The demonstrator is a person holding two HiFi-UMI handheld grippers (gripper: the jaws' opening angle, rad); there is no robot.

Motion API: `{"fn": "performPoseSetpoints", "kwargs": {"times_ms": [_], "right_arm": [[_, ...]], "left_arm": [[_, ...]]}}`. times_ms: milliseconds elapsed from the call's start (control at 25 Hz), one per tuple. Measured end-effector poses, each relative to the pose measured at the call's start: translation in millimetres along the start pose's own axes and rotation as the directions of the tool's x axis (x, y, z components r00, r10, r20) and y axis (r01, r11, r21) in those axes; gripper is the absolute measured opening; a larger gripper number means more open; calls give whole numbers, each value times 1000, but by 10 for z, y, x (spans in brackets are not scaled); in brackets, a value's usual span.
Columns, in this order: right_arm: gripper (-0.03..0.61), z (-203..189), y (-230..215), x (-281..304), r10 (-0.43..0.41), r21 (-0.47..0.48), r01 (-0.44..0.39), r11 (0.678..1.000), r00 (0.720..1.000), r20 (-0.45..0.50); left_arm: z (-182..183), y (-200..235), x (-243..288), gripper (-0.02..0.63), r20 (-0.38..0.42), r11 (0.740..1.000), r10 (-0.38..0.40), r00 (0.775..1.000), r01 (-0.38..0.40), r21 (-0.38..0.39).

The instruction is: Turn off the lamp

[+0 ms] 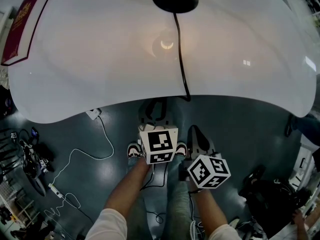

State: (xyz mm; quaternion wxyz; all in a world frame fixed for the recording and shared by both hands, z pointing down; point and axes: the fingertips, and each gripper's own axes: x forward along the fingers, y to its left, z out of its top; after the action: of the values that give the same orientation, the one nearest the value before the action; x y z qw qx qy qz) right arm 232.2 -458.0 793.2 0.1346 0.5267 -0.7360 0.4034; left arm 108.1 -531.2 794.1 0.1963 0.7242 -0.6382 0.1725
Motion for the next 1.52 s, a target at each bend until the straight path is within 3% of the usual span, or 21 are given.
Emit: {"fn": "performPoseSetpoints", "kwargs": {"times_ms": [1520], "right_arm": [[-2,-40,-45,-67,2,8,-2,1000,1000,-4]], "left_arm": [[51,-20,-68,75,15,1000,-12,1000,12,-8]]}}
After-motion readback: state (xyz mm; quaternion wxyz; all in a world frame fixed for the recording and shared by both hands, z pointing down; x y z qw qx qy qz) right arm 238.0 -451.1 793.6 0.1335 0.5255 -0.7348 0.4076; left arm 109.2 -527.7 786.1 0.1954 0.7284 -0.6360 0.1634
